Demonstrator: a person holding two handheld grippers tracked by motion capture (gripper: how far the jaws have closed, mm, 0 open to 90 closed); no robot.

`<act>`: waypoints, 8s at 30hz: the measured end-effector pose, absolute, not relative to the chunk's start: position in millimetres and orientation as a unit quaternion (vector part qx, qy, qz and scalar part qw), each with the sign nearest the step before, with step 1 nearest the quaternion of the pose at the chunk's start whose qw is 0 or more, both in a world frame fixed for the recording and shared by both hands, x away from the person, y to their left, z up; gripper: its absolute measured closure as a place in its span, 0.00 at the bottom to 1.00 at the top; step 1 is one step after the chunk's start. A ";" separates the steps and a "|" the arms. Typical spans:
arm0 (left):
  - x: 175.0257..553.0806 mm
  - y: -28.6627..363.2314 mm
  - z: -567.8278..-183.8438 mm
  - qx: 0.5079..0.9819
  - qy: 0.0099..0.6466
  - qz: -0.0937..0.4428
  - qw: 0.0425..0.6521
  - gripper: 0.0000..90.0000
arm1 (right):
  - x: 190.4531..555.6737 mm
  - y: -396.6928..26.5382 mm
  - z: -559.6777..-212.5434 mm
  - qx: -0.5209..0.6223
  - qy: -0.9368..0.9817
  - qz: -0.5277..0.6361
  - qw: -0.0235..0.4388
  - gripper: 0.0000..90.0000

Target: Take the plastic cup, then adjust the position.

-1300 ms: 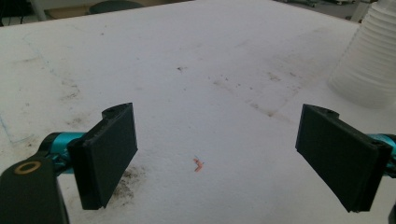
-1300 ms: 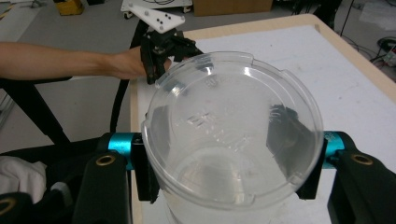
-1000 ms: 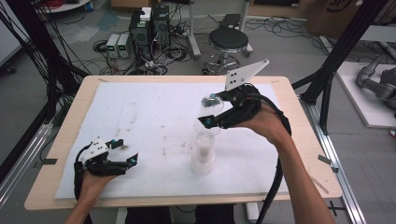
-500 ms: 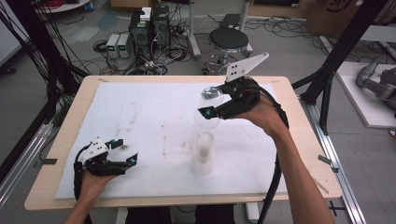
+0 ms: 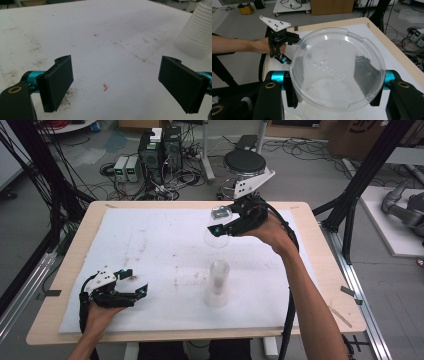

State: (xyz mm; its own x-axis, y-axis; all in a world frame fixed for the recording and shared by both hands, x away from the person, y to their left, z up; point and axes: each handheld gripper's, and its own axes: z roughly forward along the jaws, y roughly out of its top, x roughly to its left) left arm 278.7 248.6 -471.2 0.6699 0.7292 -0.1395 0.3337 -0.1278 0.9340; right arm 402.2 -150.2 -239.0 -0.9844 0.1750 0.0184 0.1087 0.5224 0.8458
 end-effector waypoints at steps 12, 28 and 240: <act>277.1 248.7 -471.4 0.727 0.358 0.184 0.556 0.14 | 424.3 -149.7 -260.3 0.091 0.865 0.493 0.018 0.47; 277.8 249.2 -471.4 0.728 0.358 0.183 0.556 0.14 | 434.8 -152.6 -280.8 0.072 0.837 0.542 0.001 0.51; 443.1 64.9 -296.0 0.957 0.011 0.000 0.289 0.40 | 439.4 -135.6 -288.4 0.023 0.938 0.345 0.021 0.25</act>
State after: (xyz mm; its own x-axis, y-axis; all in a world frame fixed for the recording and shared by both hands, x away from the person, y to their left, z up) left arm 443.1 64.9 -296.0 0.9997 0.0216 -0.0061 0.0214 -0.8321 0.5542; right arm 439.4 -135.6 -288.4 -0.9981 0.0581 -0.0228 0.0295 0.7607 0.6484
